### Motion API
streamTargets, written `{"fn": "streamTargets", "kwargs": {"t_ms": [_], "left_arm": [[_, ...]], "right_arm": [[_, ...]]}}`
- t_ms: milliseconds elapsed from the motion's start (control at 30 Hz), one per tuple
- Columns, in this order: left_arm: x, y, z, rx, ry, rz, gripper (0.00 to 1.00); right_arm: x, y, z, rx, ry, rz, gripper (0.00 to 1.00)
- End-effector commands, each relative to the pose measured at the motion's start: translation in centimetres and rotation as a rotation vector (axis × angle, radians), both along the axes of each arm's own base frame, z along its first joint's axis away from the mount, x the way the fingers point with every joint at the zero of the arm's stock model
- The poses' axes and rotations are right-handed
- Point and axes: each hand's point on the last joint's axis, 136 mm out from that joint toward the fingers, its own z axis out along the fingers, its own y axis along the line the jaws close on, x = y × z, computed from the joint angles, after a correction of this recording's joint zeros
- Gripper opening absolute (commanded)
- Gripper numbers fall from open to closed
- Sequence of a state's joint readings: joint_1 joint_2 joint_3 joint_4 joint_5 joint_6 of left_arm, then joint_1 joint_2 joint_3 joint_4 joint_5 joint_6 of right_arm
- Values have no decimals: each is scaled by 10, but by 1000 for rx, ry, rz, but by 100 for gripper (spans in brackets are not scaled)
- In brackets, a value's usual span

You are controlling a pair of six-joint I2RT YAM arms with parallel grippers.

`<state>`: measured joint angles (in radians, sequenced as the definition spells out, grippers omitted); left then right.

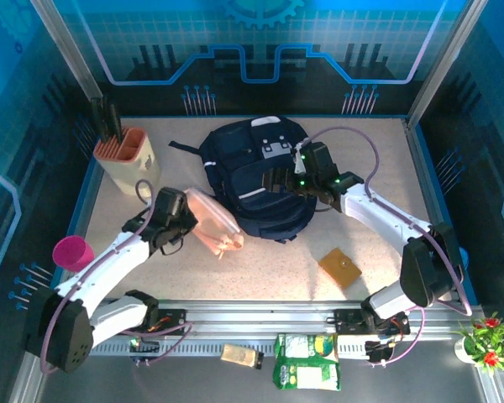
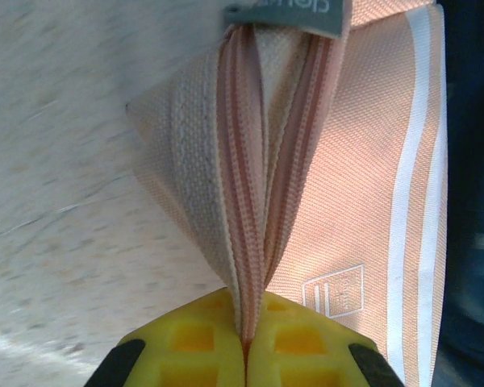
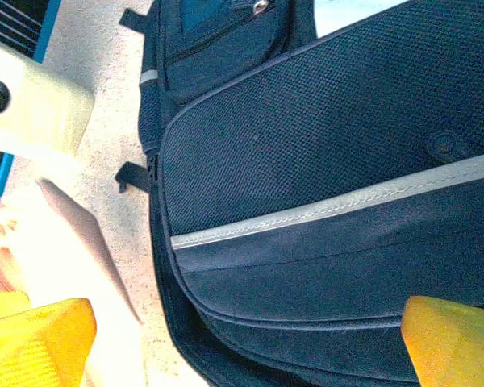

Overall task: Pack the student bag
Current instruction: Pick up the pencil pouch from the bottom-left of the table, then pass the pencil pouch.

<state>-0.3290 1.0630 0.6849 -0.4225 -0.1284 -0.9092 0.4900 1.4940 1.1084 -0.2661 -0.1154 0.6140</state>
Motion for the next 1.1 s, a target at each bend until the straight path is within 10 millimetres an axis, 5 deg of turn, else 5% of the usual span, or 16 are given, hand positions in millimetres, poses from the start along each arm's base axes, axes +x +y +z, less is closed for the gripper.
{"fn": "streamTargets", "kwargs": {"t_ms": [0,133,300,467,700,867,1067], "left_arm": [[21,-31,61,-70,-184,-200,0],[41,-61,99,-174,-287,-301,0],[75,-78,123,-275,-374,-283,0],[105,-93,132,-411,-395,-225,0],[115,-103,129,-447,-363,-238,0],[113,-104,126,-445,-353,-246,0],[113,-105,125,-431,-354,-266,2]], "right_arm": [[-2,-3,25,122,-42,10,98],[-8,5,49,244,-102,85,98],[-26,28,64,412,-99,219,98],[-37,39,62,475,-79,245,98],[-43,63,51,499,-20,290,93],[-38,71,45,507,10,291,77],[-31,70,44,505,6,269,36]]}}
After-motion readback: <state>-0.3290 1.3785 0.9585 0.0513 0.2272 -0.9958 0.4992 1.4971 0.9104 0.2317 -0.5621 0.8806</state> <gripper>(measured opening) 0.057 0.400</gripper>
